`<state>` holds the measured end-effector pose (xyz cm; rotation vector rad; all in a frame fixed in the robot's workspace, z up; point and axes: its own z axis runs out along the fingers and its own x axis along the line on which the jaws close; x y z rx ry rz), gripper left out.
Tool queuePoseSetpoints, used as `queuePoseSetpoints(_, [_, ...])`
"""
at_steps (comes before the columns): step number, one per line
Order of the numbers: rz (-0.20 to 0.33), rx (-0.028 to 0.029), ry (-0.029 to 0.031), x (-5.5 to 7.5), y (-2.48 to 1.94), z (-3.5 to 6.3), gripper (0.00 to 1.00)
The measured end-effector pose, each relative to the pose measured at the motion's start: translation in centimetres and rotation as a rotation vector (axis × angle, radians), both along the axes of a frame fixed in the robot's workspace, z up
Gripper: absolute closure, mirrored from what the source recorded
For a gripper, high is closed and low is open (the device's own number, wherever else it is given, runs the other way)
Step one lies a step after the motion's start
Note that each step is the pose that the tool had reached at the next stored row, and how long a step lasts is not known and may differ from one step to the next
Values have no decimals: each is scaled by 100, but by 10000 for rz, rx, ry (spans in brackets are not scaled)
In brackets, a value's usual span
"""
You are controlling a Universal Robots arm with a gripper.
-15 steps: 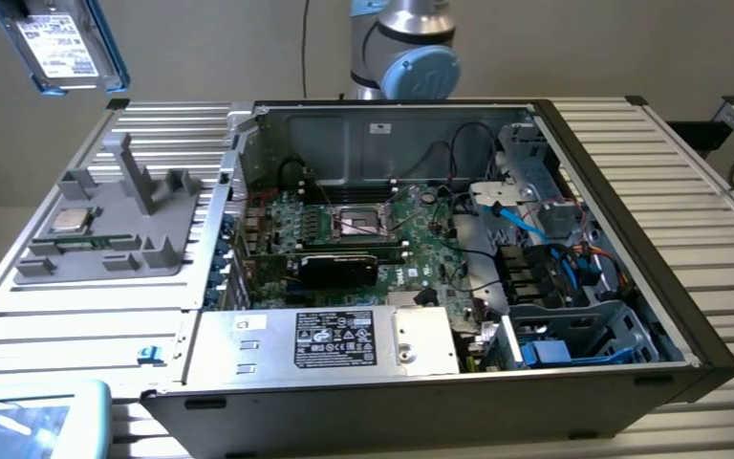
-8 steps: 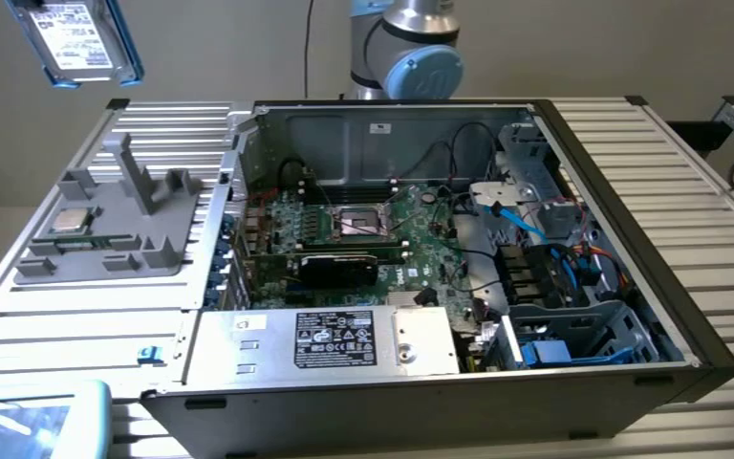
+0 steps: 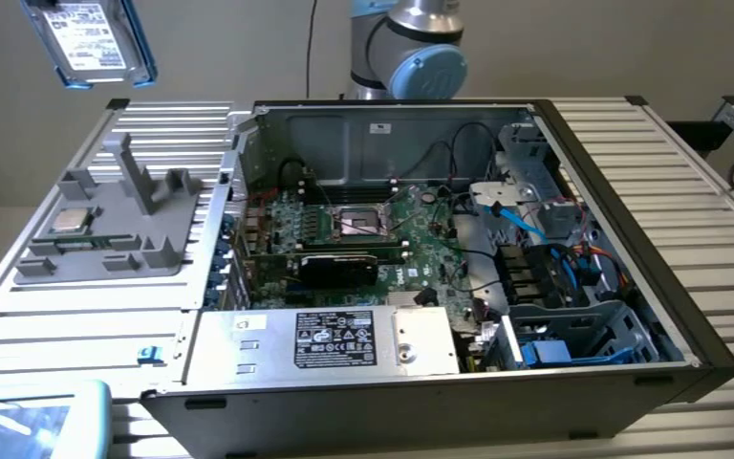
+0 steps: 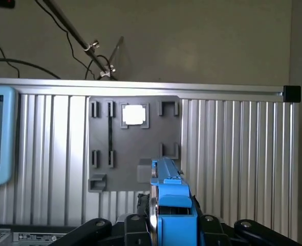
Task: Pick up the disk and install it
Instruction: 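Pick up the disk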
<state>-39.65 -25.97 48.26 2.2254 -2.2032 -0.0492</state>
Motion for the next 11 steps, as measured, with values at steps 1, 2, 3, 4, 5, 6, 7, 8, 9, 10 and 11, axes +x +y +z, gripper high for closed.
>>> queuePoseSetpoints(1, [-1, 1, -1, 12, -23, 1, 63])
queuePoseSetpoints(2, [-2, 0, 0, 25, -47, 2, 63])
queuePoseSetpoints(3, [-1, 1, 0, 43, -75, 4, 63])
queuePoseSetpoints(4, [0, 0, 0, 66, -101, 4, 63])
queuePoseSetpoints(5, [0, 0, -1, 97, -126, 4, 63])
queuePoseSetpoints(6, [-1, 0, 1, 132, -148, 6, 63])
queuePoseSetpoints(7, [-1, 1, -1, 168, -167, 6, 63])
queuePoseSetpoints(8, [0, 0, -1, 206, -187, 6, 63])
queuePoseSetpoints(9, [0, 0, -1, 244, -206, 7, 63])
queuePoseSetpoints(10, [-1, 0, 0, 283, -223, 7, 63])
queuePoseSetpoints(11, [-1, 0, 0, 329, -240, 8, 63])
